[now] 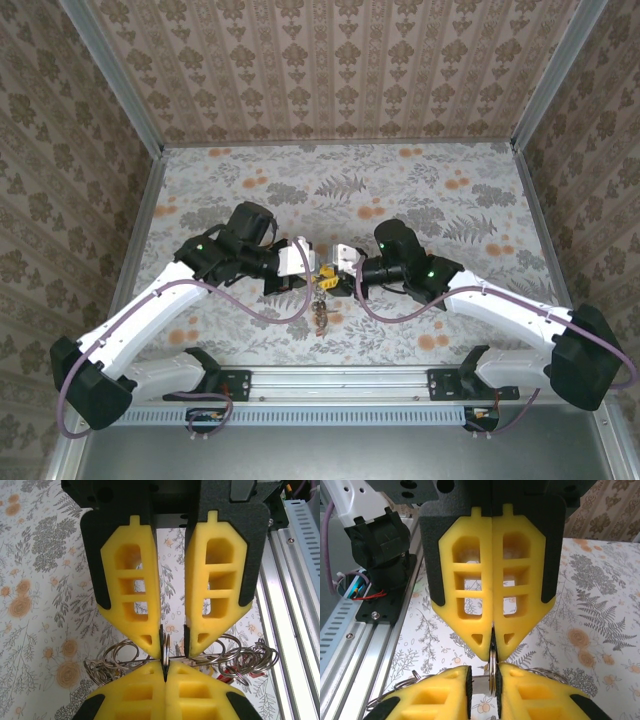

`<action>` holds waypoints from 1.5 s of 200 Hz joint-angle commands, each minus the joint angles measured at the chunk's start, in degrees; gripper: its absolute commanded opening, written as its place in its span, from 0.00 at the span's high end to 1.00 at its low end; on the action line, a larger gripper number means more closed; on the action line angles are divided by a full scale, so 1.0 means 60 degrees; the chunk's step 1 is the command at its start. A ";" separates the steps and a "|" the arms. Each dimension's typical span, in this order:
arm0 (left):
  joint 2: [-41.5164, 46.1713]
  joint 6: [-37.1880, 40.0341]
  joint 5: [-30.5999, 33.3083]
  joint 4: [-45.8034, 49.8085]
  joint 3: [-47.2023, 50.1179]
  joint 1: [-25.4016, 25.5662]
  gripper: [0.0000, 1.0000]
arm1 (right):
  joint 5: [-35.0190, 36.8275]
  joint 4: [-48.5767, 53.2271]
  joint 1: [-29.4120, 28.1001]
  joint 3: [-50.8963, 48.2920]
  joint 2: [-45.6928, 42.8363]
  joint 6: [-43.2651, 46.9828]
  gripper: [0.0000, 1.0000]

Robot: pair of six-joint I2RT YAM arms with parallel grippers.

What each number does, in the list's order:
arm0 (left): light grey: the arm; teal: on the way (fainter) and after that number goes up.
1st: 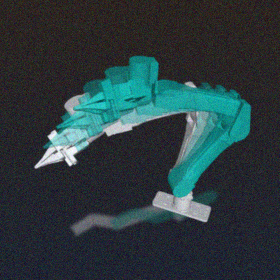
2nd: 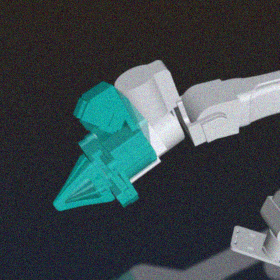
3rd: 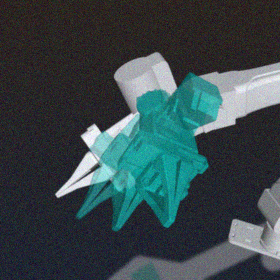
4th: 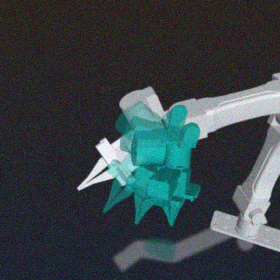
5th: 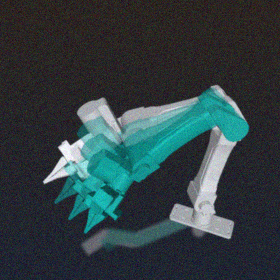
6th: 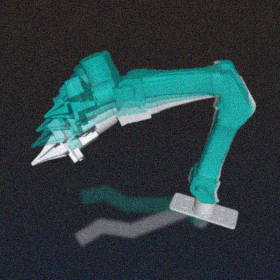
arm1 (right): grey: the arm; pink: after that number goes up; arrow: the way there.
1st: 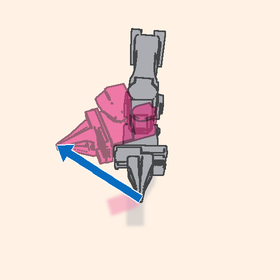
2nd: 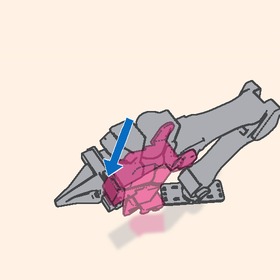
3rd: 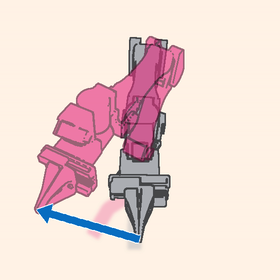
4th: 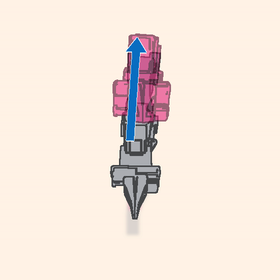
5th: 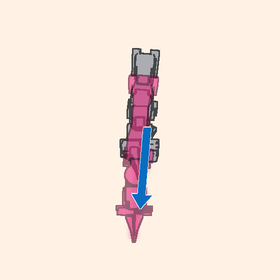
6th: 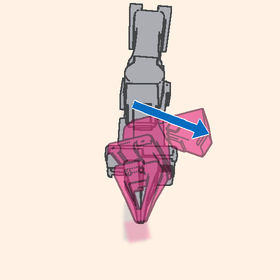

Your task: Put the keys on the keyring

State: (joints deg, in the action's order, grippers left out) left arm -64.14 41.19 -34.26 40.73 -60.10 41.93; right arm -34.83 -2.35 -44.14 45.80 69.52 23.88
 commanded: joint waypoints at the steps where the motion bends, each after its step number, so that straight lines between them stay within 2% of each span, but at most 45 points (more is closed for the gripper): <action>1: 0.0036 0.0072 -0.0369 -0.0267 -0.0416 0.0064 1.00 | -0.0217 0.0070 -0.0016 0.0321 0.0087 -0.0134 0.83; 9: 0.0040 0.0052 -0.0369 -0.0243 -0.0422 0.0057 1.00 | -0.0219 0.0030 -0.0024 0.0299 0.0075 -0.0188 0.84; 29: 0.0055 -0.0048 -0.0369 -0.0225 -0.0392 0.0063 0.99 | -0.0245 -0.0369 -0.0022 0.0166 0.0024 -0.0397 0.98; 44: 0.0155 -0.0241 -0.0362 -0.0318 -0.0262 0.0070 0.84 | -0.0302 -0.1222 0.0014 -0.0193 -0.0142 -0.0758 1.00; 66: 0.0583 -0.0478 -0.0326 -0.0660 0.0210 0.0004 0.77 | -0.0389 -0.2720 0.0104 -0.0808 -0.0417 -0.1471 1.00; 126: 0.0909 -0.0732 -0.0369 -0.1078 0.0582 -0.0102 0.77 | -0.0483 -0.4998 0.0203 -0.1640 -0.0673 -0.2339 1.00; 132: 0.0880 -0.0746 -0.0680 -0.1109 0.0589 -0.0091 0.77 | -0.0419 -0.5148 0.0201 -0.1681 -0.0673 -0.2402 1.00; 183: 0.0714 -0.0682 -0.0655 -0.1134 0.0644 -0.0092 0.87 | -0.0242 -0.6054 0.0193 -0.1817 -0.0572 -0.2687 1.00; 208: 0.0795 -0.0720 -0.0490 -0.1155 0.0706 -0.0098 0.87 | -0.0120 -0.6237 0.0199 -0.1954 -0.0627 -0.2618 1.00; 228: 0.0799 -0.0704 0.0030 -0.1017 0.0765 -0.0098 0.84 | -0.0048 -0.6310 0.0199 -0.2052 -0.0700 -0.2570 1.00; 245: 0.0788 -0.0735 0.0071 -0.1035 0.0834 -0.0104 0.78 | -0.0053 -0.6303 0.0187 -0.2067 -0.0724 -0.2530 1.00; 261: 0.0777 -0.0785 0.0045 -0.1170 0.0881 -0.0104 0.77 | -0.0084 -0.6303 0.0176 -0.2053 -0.0732 -0.2533 1.00; 300: 0.0774 -0.0877 0.0018 -0.1444 0.0753 -0.0141 0.82 | -0.0174 -0.5901 0.0118 -0.1950 -0.0673 -0.2287 1.00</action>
State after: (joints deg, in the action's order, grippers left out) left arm -59.31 36.84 -34.20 33.17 -55.55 41.32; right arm -35.33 -34.52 -43.11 33.34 67.02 9.02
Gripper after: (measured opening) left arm 0.191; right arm 0.054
